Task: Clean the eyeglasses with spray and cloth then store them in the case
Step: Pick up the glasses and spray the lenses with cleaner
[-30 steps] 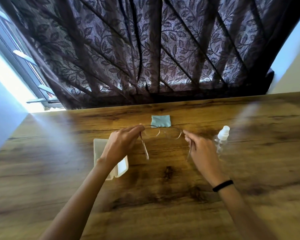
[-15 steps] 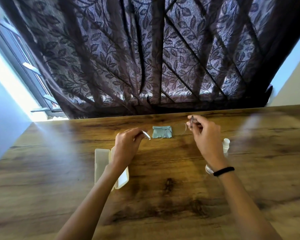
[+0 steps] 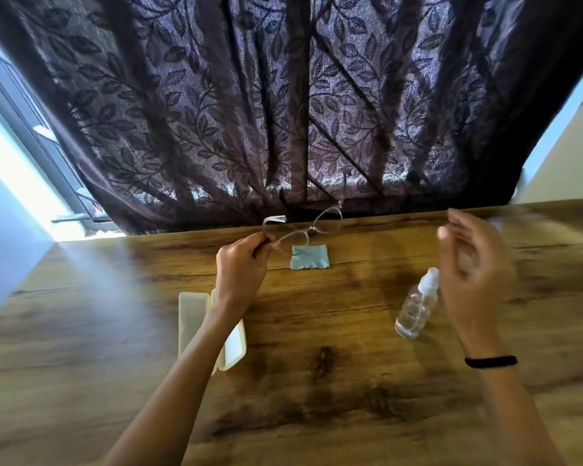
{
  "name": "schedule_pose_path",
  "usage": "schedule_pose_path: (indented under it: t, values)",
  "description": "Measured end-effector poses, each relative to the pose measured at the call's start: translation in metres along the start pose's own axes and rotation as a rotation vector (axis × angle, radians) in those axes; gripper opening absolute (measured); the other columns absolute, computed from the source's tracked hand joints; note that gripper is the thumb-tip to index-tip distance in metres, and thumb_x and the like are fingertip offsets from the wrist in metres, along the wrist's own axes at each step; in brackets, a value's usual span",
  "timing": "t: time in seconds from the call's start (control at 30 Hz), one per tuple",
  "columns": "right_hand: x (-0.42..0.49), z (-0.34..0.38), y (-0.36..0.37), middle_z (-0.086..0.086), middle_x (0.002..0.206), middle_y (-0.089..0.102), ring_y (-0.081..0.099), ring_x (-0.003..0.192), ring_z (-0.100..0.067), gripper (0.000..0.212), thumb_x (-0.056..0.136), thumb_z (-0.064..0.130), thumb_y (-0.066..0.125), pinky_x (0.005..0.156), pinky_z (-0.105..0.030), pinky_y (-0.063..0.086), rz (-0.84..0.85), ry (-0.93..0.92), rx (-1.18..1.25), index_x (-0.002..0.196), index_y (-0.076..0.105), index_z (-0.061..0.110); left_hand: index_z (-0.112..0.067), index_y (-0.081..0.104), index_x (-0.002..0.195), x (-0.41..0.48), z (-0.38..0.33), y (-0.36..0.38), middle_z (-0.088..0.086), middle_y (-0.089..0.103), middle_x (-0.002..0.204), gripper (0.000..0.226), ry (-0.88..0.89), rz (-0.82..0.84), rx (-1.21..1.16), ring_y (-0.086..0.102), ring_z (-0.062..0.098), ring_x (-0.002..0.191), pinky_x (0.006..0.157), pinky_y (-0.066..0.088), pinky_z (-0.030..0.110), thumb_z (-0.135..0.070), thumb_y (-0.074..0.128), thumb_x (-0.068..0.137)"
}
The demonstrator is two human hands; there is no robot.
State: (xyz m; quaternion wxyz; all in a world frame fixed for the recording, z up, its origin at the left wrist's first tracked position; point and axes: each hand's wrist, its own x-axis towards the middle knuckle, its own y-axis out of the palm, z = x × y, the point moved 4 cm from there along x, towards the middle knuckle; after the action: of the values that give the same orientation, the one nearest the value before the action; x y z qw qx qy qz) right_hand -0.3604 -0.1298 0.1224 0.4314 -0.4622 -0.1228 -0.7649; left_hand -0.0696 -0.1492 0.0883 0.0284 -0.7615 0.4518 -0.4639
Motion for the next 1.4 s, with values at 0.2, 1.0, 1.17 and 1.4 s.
schedule_pose_path:
  t: [0.2,1.0,1.17,1.4]
  values:
    - [-0.046,-0.027,0.001,-0.015,0.120,0.055,0.055,0.103,-0.020,0.053,0.091,0.044,0.045,0.089,-0.025,0.047,0.196,0.117,-0.025,0.130,0.044,0.007,-0.004,0.073,0.085,0.000,0.002,0.006,0.003,0.073,0.076,0.012,-0.013,0.019,-0.005,0.058,0.001,0.062,0.057,0.042,0.006,-0.014,0.072,0.077]
    - [-0.026,0.046,0.049,-0.002,0.106,0.057,0.049,0.064,0.002,0.060,0.087,0.016,0.060,0.054,-0.005,0.045,0.409,-0.097,-0.073,0.139,0.030,0.020,-0.006,0.074,0.089,0.012,0.002,0.004,0.002,0.074,0.082,0.012,-0.028,-0.017,0.009,0.061,0.000,0.065,0.063,0.041,-0.002,-0.006,0.072,0.077]
    - [-0.018,0.056,0.066,0.000,0.093,0.054,0.038,0.049,-0.003,0.059,0.090,0.019,0.050,0.043,-0.008,0.036,0.425,-0.072,-0.146,0.141,0.024,0.025,-0.004,0.073,0.091,0.015,0.001,0.004,0.004,0.074,0.084,0.013,0.042,-0.012,0.029,0.067,0.007,0.073,0.071,0.049,0.007,-0.006,0.069,0.079]
    - [-0.016,0.052,0.083,0.000,0.085,0.053,0.042,0.049,-0.006,0.066,0.089,0.013,0.056,0.039,-0.010,0.032,0.488,-0.056,-0.274,0.141,0.018,0.030,-0.005,0.073,0.093,0.017,0.001,0.001,0.006,0.074,0.089,0.013,0.087,-0.017,0.075,0.070,0.013,0.077,0.070,0.056,0.024,-0.005,0.068,0.080]
